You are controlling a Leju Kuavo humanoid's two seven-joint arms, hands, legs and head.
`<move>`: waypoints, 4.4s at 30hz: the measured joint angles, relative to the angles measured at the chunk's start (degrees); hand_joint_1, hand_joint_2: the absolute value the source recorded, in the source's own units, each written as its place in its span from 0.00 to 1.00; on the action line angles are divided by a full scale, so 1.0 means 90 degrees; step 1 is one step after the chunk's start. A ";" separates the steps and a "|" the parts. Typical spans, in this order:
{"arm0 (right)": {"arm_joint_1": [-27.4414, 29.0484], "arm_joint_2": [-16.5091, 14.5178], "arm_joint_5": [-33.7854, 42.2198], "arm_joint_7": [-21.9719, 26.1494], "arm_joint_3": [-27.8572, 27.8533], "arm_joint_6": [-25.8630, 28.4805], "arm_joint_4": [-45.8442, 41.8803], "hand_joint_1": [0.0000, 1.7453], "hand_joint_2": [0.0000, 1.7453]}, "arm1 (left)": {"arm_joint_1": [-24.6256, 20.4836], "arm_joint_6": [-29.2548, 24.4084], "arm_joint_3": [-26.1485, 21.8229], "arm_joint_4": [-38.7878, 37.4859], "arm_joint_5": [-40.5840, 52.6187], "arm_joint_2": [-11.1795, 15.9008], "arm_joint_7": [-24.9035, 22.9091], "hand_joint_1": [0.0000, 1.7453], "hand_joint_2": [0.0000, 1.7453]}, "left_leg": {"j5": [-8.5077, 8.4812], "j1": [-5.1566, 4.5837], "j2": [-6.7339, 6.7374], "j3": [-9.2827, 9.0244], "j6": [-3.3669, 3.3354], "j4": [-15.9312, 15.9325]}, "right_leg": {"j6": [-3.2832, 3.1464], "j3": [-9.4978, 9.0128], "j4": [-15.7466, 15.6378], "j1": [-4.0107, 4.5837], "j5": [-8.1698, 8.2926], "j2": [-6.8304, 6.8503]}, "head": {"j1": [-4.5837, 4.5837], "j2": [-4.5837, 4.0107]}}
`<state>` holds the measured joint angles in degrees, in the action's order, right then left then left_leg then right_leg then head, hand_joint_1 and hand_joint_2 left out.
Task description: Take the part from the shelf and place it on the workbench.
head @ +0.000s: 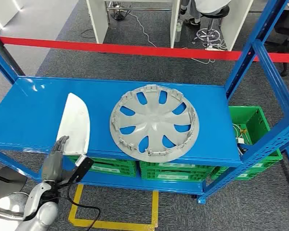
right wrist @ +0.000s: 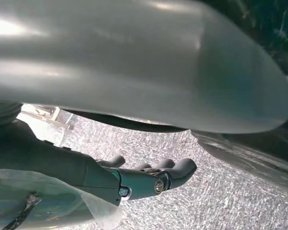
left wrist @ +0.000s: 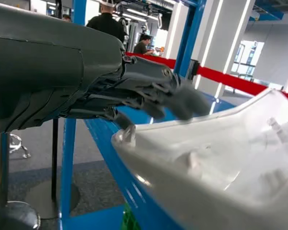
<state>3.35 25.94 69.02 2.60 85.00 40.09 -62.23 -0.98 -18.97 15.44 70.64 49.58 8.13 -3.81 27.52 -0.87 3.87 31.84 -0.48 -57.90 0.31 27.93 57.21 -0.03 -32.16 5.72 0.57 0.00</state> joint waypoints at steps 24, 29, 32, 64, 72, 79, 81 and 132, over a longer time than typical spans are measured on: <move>-0.0201 -0.0002 0.0663 0.0416 0.0182 -0.0172 0.0286 0.00 0.00 | -0.0374 0.0313 -0.0081 -0.0195 0.0634 -0.0065 -0.0106 0.94 1.00 | 0.0000 0.0000 0.0000 -0.0011 0.0000 0.0000 | 0.0000 -0.0013 0.0000 0.0000 0.0000 -0.0001 | -0.0001 0.0000; -0.0214 -0.0005 0.0709 0.0450 0.0182 -0.0211 0.0342 0.00 0.00 | -0.0396 0.0232 -0.0076 -0.0209 0.0828 -0.0074 -0.0123 1.00 1.00 | 0.0000 0.0000 0.0000 -0.0011 0.0000 0.0000 | 0.0000 -0.0013 0.0000 0.0000 0.0000 -0.0001 | 0.0000 0.0000; -0.0215 -0.0009 0.0710 0.0471 0.0182 -0.0212 0.0365 0.00 0.00 | -0.0405 -0.0009 -0.0059 -0.0208 0.1048 -0.0075 -0.0097 1.00 1.00 | 0.0000 0.0000 0.0001 -0.0011 0.0000 0.0000 | 0.0000 -0.0010 0.0000 0.0000 0.0000 -0.0003 | 0.0000 0.0000; -0.0188 -0.0011 0.0985 0.0746 0.0185 -0.0075 0.0378 0.00 0.00 | -0.0726 -0.1126 0.0432 0.1192 0.2530 0.0261 0.0240 1.00 1.00 | 0.0000 0.0000 0.0001 -0.0010 0.0000 -0.0002 | 0.0000 -0.0005 0.0000 -0.0001 0.0000 -0.0004 | -0.0002 0.0000; -0.0168 -0.0012 0.1009 0.0804 0.0185 -0.0038 0.0362 0.00 0.00 | -0.0838 -0.1311 0.0734 0.1593 0.2823 0.0424 0.0259 1.00 1.00 | 0.0000 0.0000 0.0001 -0.0010 0.0000 -0.0003 | 0.0000 -0.0007 0.0000 -0.0001 0.0000 -0.0004 | -0.0001 0.0000; -0.0162 -0.0012 0.1036 0.0839 0.0185 -0.0017 0.0359 0.00 0.00 | -0.0861 -0.1466 0.0855 0.1656 0.2897 0.0464 0.0238 1.00 1.00 | 0.0000 0.0000 0.0001 -0.0010 0.0000 -0.0003 | 0.0000 -0.0007 0.0000 -0.0001 0.0000 -0.0003 | 0.0000 0.0000; -0.0161 -0.0012 0.1041 0.0840 0.0185 -0.0013 0.0355 0.00 0.00 | -0.0860 -0.1487 0.0874 0.1656 0.2892 0.0464 0.0237 1.00 1.00 | 0.0000 0.0000 0.0001 -0.0010 0.0000 -0.0003 | 0.0000 -0.0007 0.0000 -0.0001 0.0000 -0.0003 | 0.0000 0.0000; -0.0159 -0.0086 0.1149 0.0824 0.0185 -0.0008 0.0325 0.00 0.00 | -0.0708 -0.1184 0.0873 0.1654 0.2835 0.0683 0.0123 1.00 1.00 | -0.0153 0.0024 -0.0214 0.0030 -0.0222 0.0125 | 0.0237 0.0843 0.1612 -0.0105 -0.0474 -0.0615 | -0.0021 0.0000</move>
<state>1.92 25.17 79.36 10.02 86.66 40.01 -59.30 -7.35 -29.63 23.30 85.53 75.10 14.28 -2.70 26.14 -0.66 1.94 32.11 -2.48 -56.78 2.44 35.51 71.71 -0.97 -36.42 0.19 0.38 0.00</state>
